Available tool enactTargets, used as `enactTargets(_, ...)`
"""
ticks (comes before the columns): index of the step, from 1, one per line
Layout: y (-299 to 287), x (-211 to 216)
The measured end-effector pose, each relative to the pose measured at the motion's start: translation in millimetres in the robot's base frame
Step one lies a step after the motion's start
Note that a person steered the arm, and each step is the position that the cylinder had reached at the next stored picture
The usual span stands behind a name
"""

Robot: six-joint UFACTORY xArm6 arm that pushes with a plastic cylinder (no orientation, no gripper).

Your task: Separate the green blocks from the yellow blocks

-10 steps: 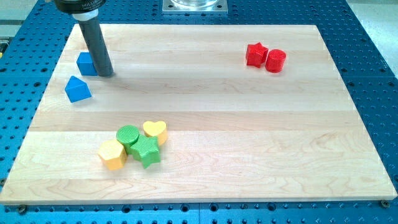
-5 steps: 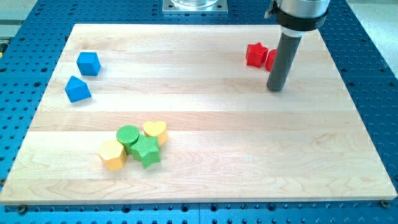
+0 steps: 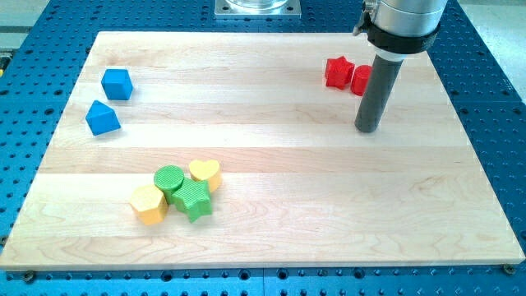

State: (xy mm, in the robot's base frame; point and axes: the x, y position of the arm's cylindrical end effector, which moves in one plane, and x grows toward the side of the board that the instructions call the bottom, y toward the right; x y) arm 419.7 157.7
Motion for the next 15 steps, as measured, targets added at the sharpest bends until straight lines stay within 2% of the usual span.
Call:
enactTargets(1, -19, 11)
enactTargets(2, -35, 65)
enactTargets(3, -86, 123)
enactTargets(4, -156, 153)
enactTargets(5, -232, 153)
enactTargets(6, -270, 147)
enactTargets(7, -265, 139)
enactTargets(8, -288, 124)
enactTargets(9, -284, 99)
enactTargets(10, -276, 75)
enactTargets(11, -237, 53)
enactTargets(12, -242, 37)
enactTargets(14, -288, 34)
enactTargets(15, -286, 21)
